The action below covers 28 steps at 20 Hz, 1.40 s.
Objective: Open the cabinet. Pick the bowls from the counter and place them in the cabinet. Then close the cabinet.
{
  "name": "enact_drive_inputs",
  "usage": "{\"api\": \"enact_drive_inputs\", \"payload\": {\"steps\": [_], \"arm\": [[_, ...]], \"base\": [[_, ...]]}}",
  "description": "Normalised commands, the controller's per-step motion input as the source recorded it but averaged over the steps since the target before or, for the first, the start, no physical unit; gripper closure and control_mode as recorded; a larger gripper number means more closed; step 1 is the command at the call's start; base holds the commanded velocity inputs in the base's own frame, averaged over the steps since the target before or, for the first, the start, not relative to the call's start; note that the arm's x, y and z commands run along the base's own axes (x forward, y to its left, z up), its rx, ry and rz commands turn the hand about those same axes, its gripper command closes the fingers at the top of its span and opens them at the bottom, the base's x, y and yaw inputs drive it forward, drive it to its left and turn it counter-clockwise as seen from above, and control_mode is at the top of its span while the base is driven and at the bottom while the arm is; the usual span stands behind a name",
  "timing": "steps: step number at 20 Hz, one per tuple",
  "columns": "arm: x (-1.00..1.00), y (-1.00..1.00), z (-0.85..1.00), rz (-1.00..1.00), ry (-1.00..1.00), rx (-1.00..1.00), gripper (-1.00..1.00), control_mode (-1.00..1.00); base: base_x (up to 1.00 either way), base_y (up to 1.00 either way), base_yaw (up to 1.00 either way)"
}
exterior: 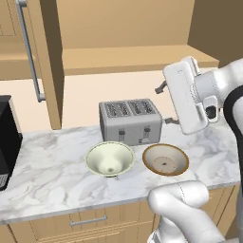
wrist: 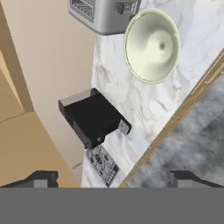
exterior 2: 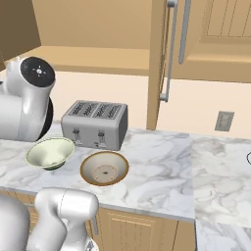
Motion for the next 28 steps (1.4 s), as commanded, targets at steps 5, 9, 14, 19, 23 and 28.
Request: {"api": "enact_drive_inputs", "payload": {"steps": [5, 9, 14, 19, 23, 28], "arm": [[0.14, -0.11, -0.24, 0.0, -0.1, -0.02, -1.0, -1.0], [0.0, -0.3, -0.61, 0.0, 0.02, -0.02, -1.0, -1.0], [0.0, -0.08, -0.48, 0.0, 0.0, -0.13, -1.0, -1.0], [0.0, -0.03, -0.36, 0.0, 0.0, -0.14, -1.0, -1.0], [0.0, -0.11, -0.31, 0.0, 0.0, -0.1, -1.0, -1.0], [0.0, -0.08, -0.22, 0.02, 0.0, -0.03, -1.0, -1.0]], "base": [[0.0, 0.0, 0.0], [0.0, 0.0, 0.0], [0.0, 0.0, 0.0], [0.0, 0.0, 0.0], [0.0, 0.0, 0.0], [0.0, 0.0, 0.0]]}}
